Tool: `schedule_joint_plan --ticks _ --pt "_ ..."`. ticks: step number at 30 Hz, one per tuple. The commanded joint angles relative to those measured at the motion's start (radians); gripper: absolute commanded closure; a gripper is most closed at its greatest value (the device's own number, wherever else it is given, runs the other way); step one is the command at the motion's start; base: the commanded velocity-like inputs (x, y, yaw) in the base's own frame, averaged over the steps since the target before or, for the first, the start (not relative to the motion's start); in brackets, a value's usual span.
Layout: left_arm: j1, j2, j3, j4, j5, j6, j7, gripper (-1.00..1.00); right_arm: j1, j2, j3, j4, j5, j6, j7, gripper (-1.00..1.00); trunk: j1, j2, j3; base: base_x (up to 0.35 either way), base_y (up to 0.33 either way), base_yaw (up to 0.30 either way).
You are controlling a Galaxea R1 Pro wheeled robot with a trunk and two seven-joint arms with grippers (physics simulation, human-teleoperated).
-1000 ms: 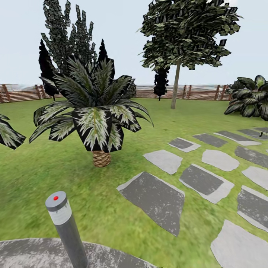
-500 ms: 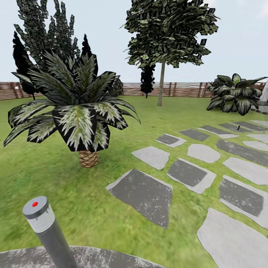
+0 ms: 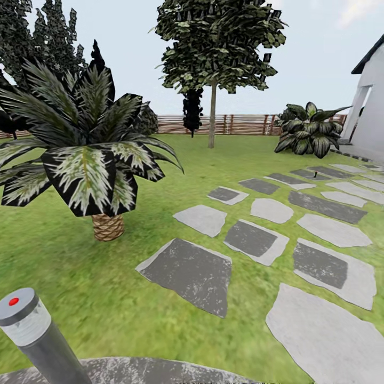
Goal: In the garden, pick up the pesticide atomizer on the floor and spray pesticide onto both trees until each tree trunk is fully covered.
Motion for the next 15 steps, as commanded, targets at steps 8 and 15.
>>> schedule_joint_plan --ticks 8,15 --pt "0.000 0.004 0.000 0.001 0.002 -0.004 0.000 -1.00 -0.001 0.000 -0.001 0.001 0.000 -0.003 0.000 -1.00 0.031 -0.057 -0.035 0.000 0.000 -0.229" --pt "0.000 0.005 0.000 0.001 0.003 -0.004 0.001 -1.00 -0.001 0.000 -0.001 0.002 0.000 -0.003 0.000 -1.00 0.058 -0.106 -0.064 0.000 0.000 -0.230"
